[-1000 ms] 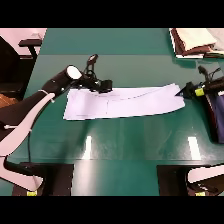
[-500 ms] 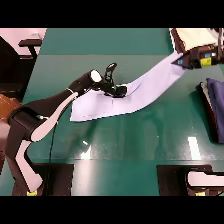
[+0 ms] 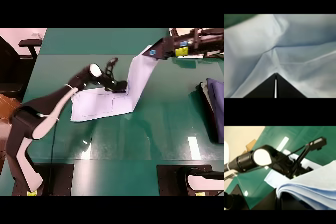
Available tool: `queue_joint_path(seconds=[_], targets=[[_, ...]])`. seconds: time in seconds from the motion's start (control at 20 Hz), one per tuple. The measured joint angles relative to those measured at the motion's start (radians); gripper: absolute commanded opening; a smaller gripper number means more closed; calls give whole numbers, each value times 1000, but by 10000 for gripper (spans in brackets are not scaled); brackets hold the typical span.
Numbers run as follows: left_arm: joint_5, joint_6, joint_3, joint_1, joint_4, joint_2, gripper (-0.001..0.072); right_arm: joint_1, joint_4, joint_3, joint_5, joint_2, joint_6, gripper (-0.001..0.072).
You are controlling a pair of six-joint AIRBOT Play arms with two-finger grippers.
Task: Fold the shirts.
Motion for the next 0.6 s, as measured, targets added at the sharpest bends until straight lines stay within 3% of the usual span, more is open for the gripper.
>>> queue_joint_path(seconds=[0.3,0.35,0.4,0.45,0.6], targets=[[-159,0,47,228,206,261,25,258,2,23,-159,-111,-13,26],[-174,0,49,269,242,311,25,317,3,45,-198,-151,-23,191],[-182,0,51,314,278,364,25,374,4,76,-234,-199,-31,405],[-193,0,52,353,306,411,25,422,5,109,-258,-245,-38,526],[-212,0,54,445,353,514,26,516,-2,214,-248,-372,-47,502]])
